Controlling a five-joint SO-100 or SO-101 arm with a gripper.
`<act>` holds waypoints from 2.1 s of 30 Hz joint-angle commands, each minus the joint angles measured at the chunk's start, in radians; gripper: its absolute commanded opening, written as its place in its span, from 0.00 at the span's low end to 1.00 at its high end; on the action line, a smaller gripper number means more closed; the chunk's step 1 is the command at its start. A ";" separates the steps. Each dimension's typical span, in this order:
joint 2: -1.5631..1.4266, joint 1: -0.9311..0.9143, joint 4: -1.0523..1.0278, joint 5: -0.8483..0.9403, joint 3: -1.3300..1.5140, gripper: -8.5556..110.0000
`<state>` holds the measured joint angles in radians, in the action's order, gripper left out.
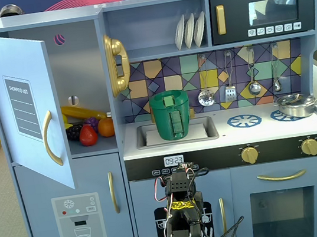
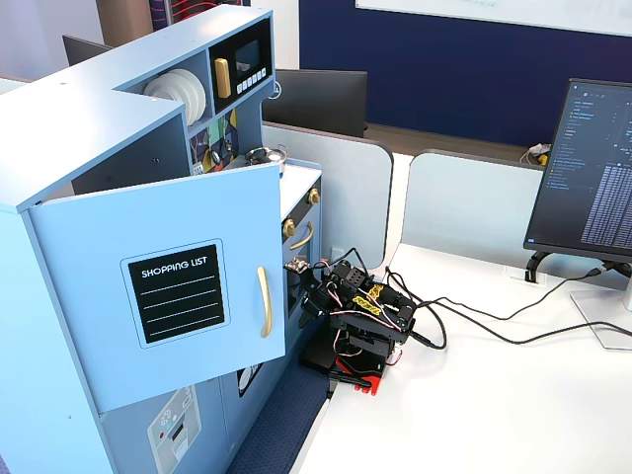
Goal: Close the left cabinet door
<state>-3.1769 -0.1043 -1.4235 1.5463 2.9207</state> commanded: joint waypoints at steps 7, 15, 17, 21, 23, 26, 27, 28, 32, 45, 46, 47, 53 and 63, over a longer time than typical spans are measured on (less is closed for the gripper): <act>-0.003 -0.006 -0.109 -0.031 0.077 0.07; -0.003 -0.003 -0.109 -0.031 0.077 0.07; -0.003 0.020 -0.109 -0.031 0.077 0.07; 0.008 0.176 -0.075 0.066 0.051 0.07; 0.041 0.371 -0.012 0.008 -0.008 0.07; 0.118 0.710 0.156 -0.098 -0.107 0.07; 0.129 0.819 0.210 -0.121 -0.140 0.07; 0.146 0.916 0.270 -0.110 -0.167 0.07; 0.213 1.253 0.588 0.028 -0.221 0.07; 0.558 1.798 1.393 0.215 -0.370 0.07; 0.586 1.805 1.411 0.252 -0.390 0.07; 0.623 1.810 1.436 0.291 -0.414 0.07; 0.873 1.799 1.503 0.439 -0.643 0.07; 1.146 1.736 1.465 0.525 -0.979 0.07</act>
<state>-2.0785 1.6858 0.0476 2.0448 2.1016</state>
